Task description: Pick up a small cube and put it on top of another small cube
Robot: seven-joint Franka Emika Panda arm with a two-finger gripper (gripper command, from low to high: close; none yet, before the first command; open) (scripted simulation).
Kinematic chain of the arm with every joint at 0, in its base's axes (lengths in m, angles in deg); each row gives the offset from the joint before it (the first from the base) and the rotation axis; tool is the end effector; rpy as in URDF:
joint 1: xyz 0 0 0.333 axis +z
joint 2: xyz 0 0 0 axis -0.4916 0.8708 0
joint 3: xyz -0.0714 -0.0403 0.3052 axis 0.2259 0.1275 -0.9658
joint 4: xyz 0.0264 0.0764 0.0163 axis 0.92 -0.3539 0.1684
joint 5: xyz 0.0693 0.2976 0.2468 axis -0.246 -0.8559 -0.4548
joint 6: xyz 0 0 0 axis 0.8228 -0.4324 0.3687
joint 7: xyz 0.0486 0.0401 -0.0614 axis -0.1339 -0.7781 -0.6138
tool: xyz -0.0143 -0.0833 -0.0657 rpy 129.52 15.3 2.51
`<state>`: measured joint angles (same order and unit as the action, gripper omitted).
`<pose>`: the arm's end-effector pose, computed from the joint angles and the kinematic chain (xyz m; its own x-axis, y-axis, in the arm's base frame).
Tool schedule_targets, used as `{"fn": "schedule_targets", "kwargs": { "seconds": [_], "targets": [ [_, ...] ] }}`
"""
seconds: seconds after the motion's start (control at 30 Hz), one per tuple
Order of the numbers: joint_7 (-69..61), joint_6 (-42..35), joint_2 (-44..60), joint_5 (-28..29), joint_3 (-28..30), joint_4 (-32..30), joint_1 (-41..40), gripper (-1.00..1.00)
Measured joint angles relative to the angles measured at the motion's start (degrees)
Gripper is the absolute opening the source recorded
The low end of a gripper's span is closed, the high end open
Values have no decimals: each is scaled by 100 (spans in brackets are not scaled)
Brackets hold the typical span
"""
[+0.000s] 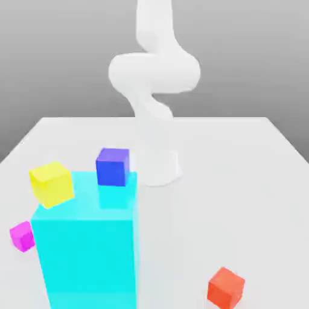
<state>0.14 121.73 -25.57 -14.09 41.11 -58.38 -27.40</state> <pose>0.3803 0.0082 0.6758 0.5648 -0.6719 0.4791 -0.4853 -0.7400 -0.4656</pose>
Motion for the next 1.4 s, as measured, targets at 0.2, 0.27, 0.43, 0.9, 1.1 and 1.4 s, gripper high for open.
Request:
{"fn": "schedule_targets", "kwargs": {
  "seconds": [0.2,0.27,0.43,0.9,1.1,1.4],
  "targets": [
    [-762,484,1283,-150,112,-163,464,0],
    [-1012,640,1699,-201,133,-215,601,0],
    [-1627,1030,2739,-318,115,-346,878,0],
    [-2784,2191,5627,60,-115,-683,1369,0],
    [-2794,2922,6590,113,-99,-521,1398,-100],
    [-2793,2509,6081,117,-117,-624,1383,-100]
  ]
}}
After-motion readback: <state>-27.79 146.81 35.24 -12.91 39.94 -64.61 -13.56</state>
